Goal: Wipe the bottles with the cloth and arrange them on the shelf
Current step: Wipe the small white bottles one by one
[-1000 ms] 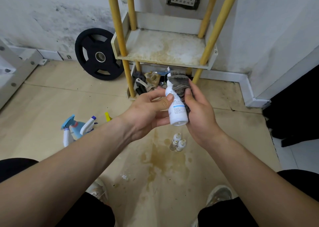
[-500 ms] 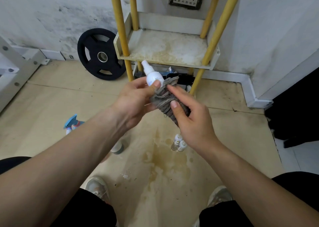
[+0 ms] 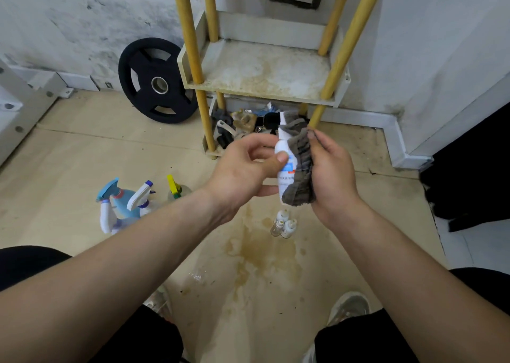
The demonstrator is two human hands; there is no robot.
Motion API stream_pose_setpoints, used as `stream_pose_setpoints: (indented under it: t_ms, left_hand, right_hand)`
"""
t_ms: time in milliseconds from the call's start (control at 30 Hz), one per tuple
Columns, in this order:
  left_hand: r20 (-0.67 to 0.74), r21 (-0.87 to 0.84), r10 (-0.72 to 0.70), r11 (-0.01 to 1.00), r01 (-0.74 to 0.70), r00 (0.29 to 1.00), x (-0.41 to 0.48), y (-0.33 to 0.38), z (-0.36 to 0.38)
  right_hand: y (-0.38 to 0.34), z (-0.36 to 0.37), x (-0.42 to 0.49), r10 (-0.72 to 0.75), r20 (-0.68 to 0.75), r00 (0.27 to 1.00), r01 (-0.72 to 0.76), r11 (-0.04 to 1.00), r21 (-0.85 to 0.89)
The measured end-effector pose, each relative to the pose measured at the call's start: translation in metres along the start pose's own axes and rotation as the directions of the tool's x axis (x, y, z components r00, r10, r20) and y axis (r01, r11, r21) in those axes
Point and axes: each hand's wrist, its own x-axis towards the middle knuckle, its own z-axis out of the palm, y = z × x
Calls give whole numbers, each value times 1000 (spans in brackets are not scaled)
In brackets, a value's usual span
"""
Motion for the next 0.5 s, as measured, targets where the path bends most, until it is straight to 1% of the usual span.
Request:
stream_pose_setpoints:
  t_ms: [33,100,200,267,400,500]
  left_hand:
    - [-8,3,-18,1000,18,1000,-1,-3,2]
    - [4,-11,-43,999,43,999,-1,-4,3]
    - [12,-32,-68,997,68,998,0,1,-3]
    - [-7,-51,-90,995,89,996,1,4,-5]
    - [-48,-92,-111,990,106,993,3,9,-10]
    - [-13,-102,-79,992,77,997,4,10,-14]
  right_hand:
    - [0,0,-2,-62,21,998,63,994,-87]
    - [0,1,-7,-170,118,978,196,942,-271]
    - [4,-1,-10,-204,233,951,284,877,-389]
    - [6,-4,-9,-207,259,943,301,863,-406]
    - [7,-5,-6,-155,251,955,236,914,-331]
    - [7,-5,-5,-112,220,969,173,945,-278]
